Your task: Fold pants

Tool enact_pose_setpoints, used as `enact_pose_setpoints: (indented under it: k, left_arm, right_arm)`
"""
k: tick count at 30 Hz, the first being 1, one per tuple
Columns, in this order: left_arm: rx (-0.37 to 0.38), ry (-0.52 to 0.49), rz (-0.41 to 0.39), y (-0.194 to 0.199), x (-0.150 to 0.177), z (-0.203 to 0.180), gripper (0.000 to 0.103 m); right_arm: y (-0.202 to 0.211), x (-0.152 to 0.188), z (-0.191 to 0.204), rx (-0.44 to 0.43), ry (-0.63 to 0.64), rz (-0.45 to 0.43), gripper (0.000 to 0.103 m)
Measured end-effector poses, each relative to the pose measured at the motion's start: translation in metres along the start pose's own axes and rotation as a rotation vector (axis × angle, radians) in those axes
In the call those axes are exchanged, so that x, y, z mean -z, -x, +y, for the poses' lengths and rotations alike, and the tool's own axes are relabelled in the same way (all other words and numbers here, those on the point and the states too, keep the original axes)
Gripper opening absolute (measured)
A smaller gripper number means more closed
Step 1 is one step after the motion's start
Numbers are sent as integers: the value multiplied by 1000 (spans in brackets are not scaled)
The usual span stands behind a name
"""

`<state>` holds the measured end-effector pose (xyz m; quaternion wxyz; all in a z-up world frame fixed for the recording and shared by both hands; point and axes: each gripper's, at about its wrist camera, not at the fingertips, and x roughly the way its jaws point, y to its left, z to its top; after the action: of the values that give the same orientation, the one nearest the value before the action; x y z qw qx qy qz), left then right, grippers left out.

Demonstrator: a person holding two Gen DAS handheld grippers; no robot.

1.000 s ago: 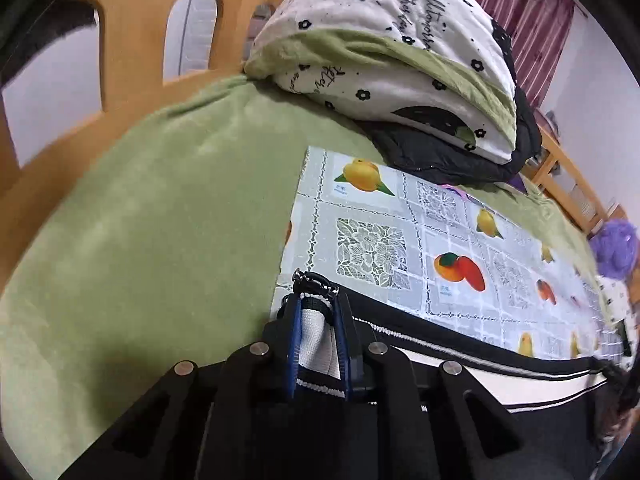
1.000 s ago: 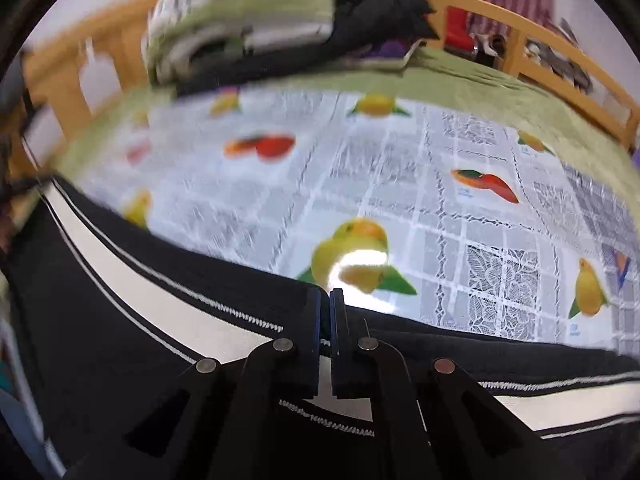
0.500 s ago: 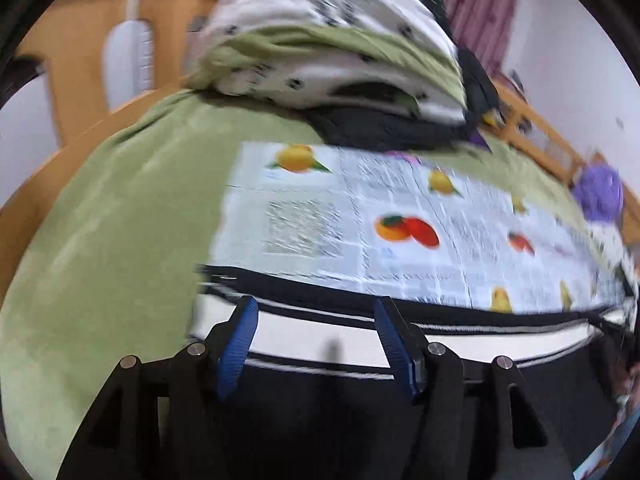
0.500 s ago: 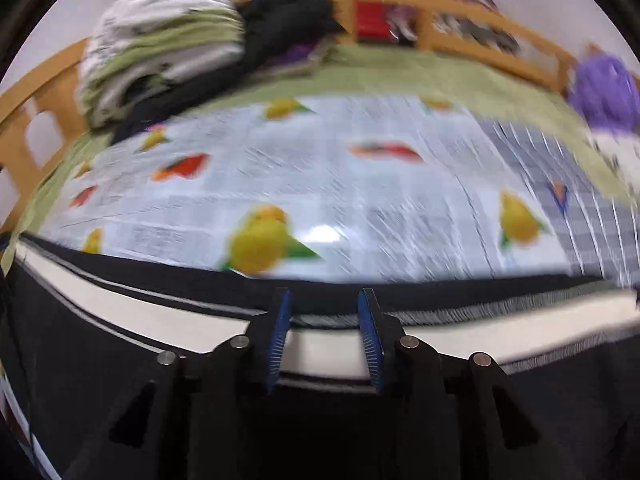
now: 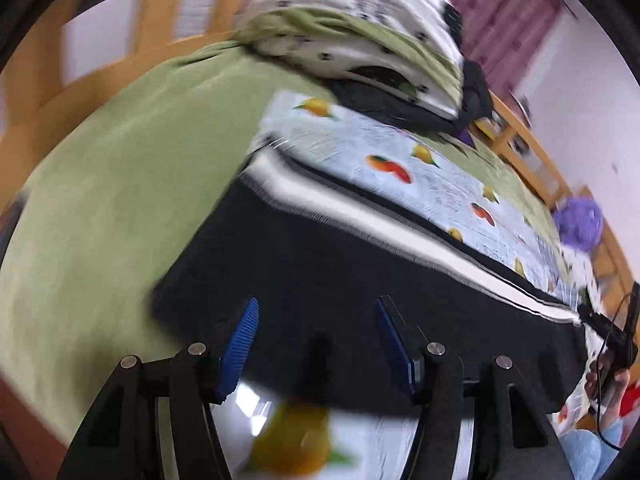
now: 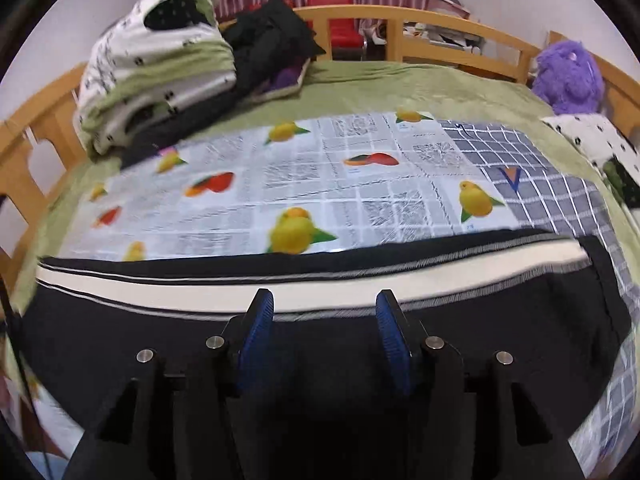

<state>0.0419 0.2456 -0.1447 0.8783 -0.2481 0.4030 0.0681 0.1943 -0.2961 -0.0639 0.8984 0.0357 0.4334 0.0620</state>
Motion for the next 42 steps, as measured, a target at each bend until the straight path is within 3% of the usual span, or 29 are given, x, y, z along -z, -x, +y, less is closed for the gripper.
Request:
enact_pose_setpoints:
  k: [3,5,8,13,21,26,29,33,36,42]
  left_arm:
    - [20,103,6,7,25,36,57]
    - [24,170,31,1,29,56,56]
    - [77,218,3,-4,28,69,56]
    - [113,293,-10,-26,19,78,54]
    - [146,407,-53,-44,13,100,39]
    - [146,422,-59,-50,5,104,33]
    - [135,383,-53,-45,-3,95,19]
    - [88,258,-122,-15,-20,61,17]
    - [16,80,-179,17,-40,-2,16]
    - [-12,-203,-257,57,-43,-134,15]
  right_arm:
    - [29,13,10,-12,-46,-47,53]
    - [43,17,16,-55,-56,-31,53]
    - [62,26,31,-102,-43,-25,52]
    - [83,44,57,-103,24,-18,52]
    - [76,74,59,-62,-1,39,52]
    - [62,83,51,-42,-25,61,52]
    - [56,88,44,-46,-42,57,51]
    - [48,97,25,-77,-79,45,49]
    - [46,100,12,-112,-96,17,47]
    - [34,104,-23,-180,-131,-33,47]
